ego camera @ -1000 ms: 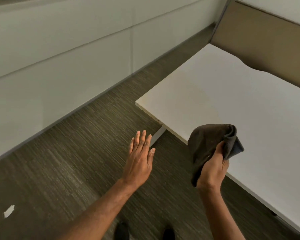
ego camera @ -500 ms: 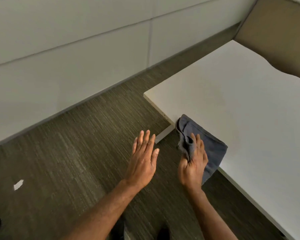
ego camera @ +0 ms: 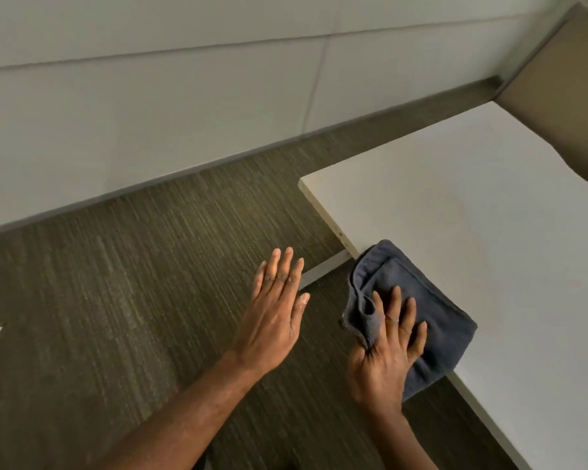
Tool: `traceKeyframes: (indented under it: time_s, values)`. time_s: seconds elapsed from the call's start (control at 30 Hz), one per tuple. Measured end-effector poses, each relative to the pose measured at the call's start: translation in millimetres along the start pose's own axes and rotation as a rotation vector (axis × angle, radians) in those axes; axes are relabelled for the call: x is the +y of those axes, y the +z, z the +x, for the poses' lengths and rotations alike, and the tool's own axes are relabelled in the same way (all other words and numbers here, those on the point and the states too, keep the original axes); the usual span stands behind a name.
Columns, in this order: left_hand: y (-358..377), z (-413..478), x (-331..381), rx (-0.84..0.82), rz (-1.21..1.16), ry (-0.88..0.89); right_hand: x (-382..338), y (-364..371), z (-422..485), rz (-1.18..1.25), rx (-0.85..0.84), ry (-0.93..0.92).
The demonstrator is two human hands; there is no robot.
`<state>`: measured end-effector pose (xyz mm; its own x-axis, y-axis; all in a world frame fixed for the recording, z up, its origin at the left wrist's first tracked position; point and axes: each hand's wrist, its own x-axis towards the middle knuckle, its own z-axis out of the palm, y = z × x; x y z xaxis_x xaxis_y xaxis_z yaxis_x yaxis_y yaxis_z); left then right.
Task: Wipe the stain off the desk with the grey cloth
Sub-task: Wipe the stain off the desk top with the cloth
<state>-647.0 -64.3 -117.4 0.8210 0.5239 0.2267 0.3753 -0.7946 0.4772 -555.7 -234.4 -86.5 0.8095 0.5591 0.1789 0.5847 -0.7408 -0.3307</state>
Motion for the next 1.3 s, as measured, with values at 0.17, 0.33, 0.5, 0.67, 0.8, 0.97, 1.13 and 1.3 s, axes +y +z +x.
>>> traceKeyframes:
  time_s: [0.17, 0.33, 0.5, 0.67, 0.8, 0.97, 1.13, 1.3]
  values:
    - [24.3, 2.9, -16.5, 0.049, 0.051, -0.01, 20.2, 9.2, 5.5, -0.269, -0.036, -0.096]
    - [49.5, -3.5, -25.9, 0.072, 0.018, -0.019, 41.3, 3.1, 12.4, -0.425, -0.092, -0.254]
    - [63.9, -8.5, -26.4, 0.089, -0.037, -0.059, 49.0, -10.0, 24.3, -0.588, -0.143, -0.385]
    - [69.6, -11.0, -27.3, 0.099, -0.054, -0.058, 57.1, -23.3, 40.3, -0.716, -0.179, -0.552]
    - [72.2, -8.9, -28.8, 0.107, -0.035, -0.059, 64.5, -29.7, 53.0, -0.76, -0.156, -0.676]
    - [78.2, -4.3, -25.3, 0.134, -0.062, -0.069, 65.6, -35.5, 65.7, -0.806, -0.211, -0.757]
    - [85.4, -3.5, -19.1, 0.166, -0.105, -0.066, 59.4, -38.0, 73.3, -0.801, -0.264, -0.746]
    - [87.7, 2.3, -19.2, 0.18, -0.116, -0.076, 47.9, -36.7, 81.8, -0.758, -0.307, -0.731]
